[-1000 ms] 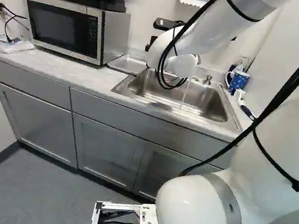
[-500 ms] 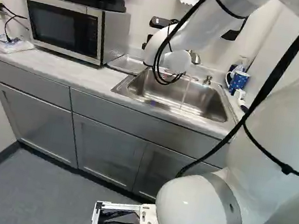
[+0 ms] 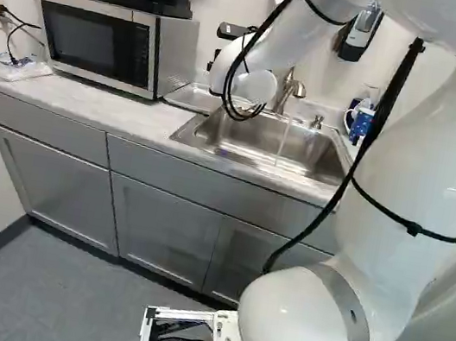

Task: Rinse the cup and place it in the tray

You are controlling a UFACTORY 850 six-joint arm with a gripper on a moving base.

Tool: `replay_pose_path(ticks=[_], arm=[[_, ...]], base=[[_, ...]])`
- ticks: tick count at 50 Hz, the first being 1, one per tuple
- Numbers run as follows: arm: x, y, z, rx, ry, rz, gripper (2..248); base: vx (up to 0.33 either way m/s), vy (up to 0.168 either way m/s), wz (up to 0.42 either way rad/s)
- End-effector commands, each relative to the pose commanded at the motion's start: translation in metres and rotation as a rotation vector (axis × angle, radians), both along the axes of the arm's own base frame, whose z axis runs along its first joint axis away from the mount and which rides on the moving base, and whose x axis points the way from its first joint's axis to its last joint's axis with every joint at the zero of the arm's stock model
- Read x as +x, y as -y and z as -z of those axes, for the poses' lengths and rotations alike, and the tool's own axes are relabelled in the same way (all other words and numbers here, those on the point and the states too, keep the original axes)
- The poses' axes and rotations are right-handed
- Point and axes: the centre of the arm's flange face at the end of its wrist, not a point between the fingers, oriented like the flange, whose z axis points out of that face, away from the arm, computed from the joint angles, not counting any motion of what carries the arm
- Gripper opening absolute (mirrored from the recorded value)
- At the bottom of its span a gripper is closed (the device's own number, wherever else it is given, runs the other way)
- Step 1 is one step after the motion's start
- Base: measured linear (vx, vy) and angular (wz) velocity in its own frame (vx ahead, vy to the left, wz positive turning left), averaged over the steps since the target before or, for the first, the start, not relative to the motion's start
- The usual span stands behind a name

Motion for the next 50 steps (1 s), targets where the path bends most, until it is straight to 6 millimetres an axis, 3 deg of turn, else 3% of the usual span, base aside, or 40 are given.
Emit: replay_pose_path(ticks=[34, 50], arm=[[0.063, -0.036, 0.04, -0.012, -0.046, -0.033, 124], [0.069, -0.038, 0.058, -0.018, -0.072, -0.034, 124]], base=[[0.0, 0.0, 0.0], [0.0, 0.0, 0.0]])
